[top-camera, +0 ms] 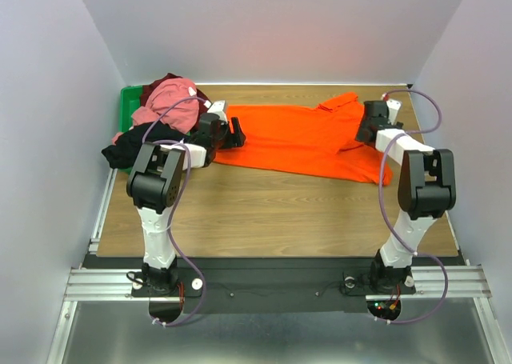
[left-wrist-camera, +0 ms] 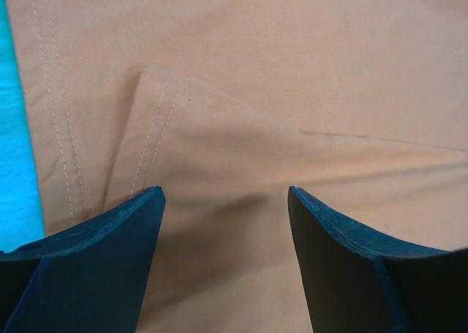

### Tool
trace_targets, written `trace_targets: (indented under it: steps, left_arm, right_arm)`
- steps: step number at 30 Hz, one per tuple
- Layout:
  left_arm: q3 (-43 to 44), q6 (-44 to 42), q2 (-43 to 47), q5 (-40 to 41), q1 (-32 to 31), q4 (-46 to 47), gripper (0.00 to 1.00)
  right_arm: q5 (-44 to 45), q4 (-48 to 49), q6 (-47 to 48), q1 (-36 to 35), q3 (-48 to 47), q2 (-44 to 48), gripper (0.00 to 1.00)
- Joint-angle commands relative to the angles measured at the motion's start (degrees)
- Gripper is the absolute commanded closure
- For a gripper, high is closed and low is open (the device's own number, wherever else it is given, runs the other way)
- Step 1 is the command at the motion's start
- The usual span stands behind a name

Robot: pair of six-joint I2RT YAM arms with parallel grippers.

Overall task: Fold and stack the t-shirts
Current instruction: Fold the tshirt

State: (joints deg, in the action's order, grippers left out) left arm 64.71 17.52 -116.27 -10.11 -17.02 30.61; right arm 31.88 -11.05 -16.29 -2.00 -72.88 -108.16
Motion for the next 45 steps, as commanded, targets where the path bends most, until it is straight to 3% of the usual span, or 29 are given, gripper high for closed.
trace_targets:
  steps: [1, 5, 11, 19, 28, 37, 45]
  left_arm:
    - [-2.39, -0.64, 4.46, 3.69, 0.67, -3.89, 0.18]
    - [-3.09, -1.43, 4.38, 3.52, 1.02, -3.45, 0.18]
    - [-4.41, -1.43, 5.17, 0.97, 1.98, -2.23, 0.18]
    - [-4.94, -1.52, 5.44, -0.09, 2.16, -1.17, 0.18]
    - [-5.2, -1.17, 5.44, 0.79, 2.16, -0.9, 0.18]
    - [-6.79, -0.12, 6.4, 0.97, 2.07, -0.9, 0.18]
    - [-11.0, 0.24, 9.13, 3.42, 0.15, -0.9, 0.18]
  right_arm:
    - [-1.89, 0.77, -1.63, 4.45, 3.09, 4.45, 0.19]
    - [-4.01, 0.94, -1.81, 5.86, 3.71, 2.43, 0.28]
    - [-8.32, 1.03, -1.9, 6.57, 3.01, 1.1, 0.34]
    - [-11.57, 2.08, -2.43, 6.57, 4.59, 4.62, 0.34]
    - [-16.67, 1.73, -1.46, 6.75, 2.48, -1.52, 0.34]
    - [-9.65, -1.78, -1.55, 9.99, 0.99, -5.57, 0.33]
    - [-9.55, -3.01, -3.04, 14.65, 2.48, -5.49, 0.33]
